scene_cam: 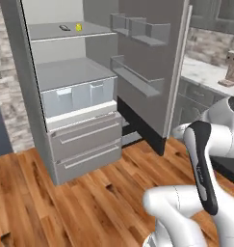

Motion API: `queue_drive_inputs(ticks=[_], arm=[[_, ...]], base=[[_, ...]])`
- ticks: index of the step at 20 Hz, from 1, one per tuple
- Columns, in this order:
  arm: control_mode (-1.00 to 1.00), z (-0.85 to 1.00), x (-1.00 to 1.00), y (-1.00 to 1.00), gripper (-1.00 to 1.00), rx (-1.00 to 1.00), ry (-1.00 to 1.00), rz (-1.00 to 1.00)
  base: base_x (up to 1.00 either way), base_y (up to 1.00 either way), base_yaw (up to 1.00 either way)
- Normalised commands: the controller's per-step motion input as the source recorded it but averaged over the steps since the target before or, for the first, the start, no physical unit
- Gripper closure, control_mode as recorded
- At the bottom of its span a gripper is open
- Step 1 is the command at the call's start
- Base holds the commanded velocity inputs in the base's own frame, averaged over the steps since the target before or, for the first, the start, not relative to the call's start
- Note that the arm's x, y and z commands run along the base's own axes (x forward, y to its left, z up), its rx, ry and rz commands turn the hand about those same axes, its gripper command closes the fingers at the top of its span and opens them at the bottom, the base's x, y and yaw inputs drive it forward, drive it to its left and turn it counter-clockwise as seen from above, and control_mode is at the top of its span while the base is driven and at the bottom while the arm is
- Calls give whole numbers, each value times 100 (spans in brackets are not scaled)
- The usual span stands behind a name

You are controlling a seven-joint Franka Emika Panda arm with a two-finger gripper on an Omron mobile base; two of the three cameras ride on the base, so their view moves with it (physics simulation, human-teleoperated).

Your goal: Place one corn and one fish in each tupperware on the nearby counter, to pack two identical lunches.

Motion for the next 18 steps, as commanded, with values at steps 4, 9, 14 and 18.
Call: queue_drive_inputs(ticks=[4,9,14,18], arm=[[100,0,0,0,-100,0,0,0],[100,0,0,0,-100,0,0,0],[100,0,0,0,-100,0,0,0],[100,0,0,0,-100,0,0,0]], base=[[67,63,37],[100,3,5],[100,0,0],[100,-11,-1]])
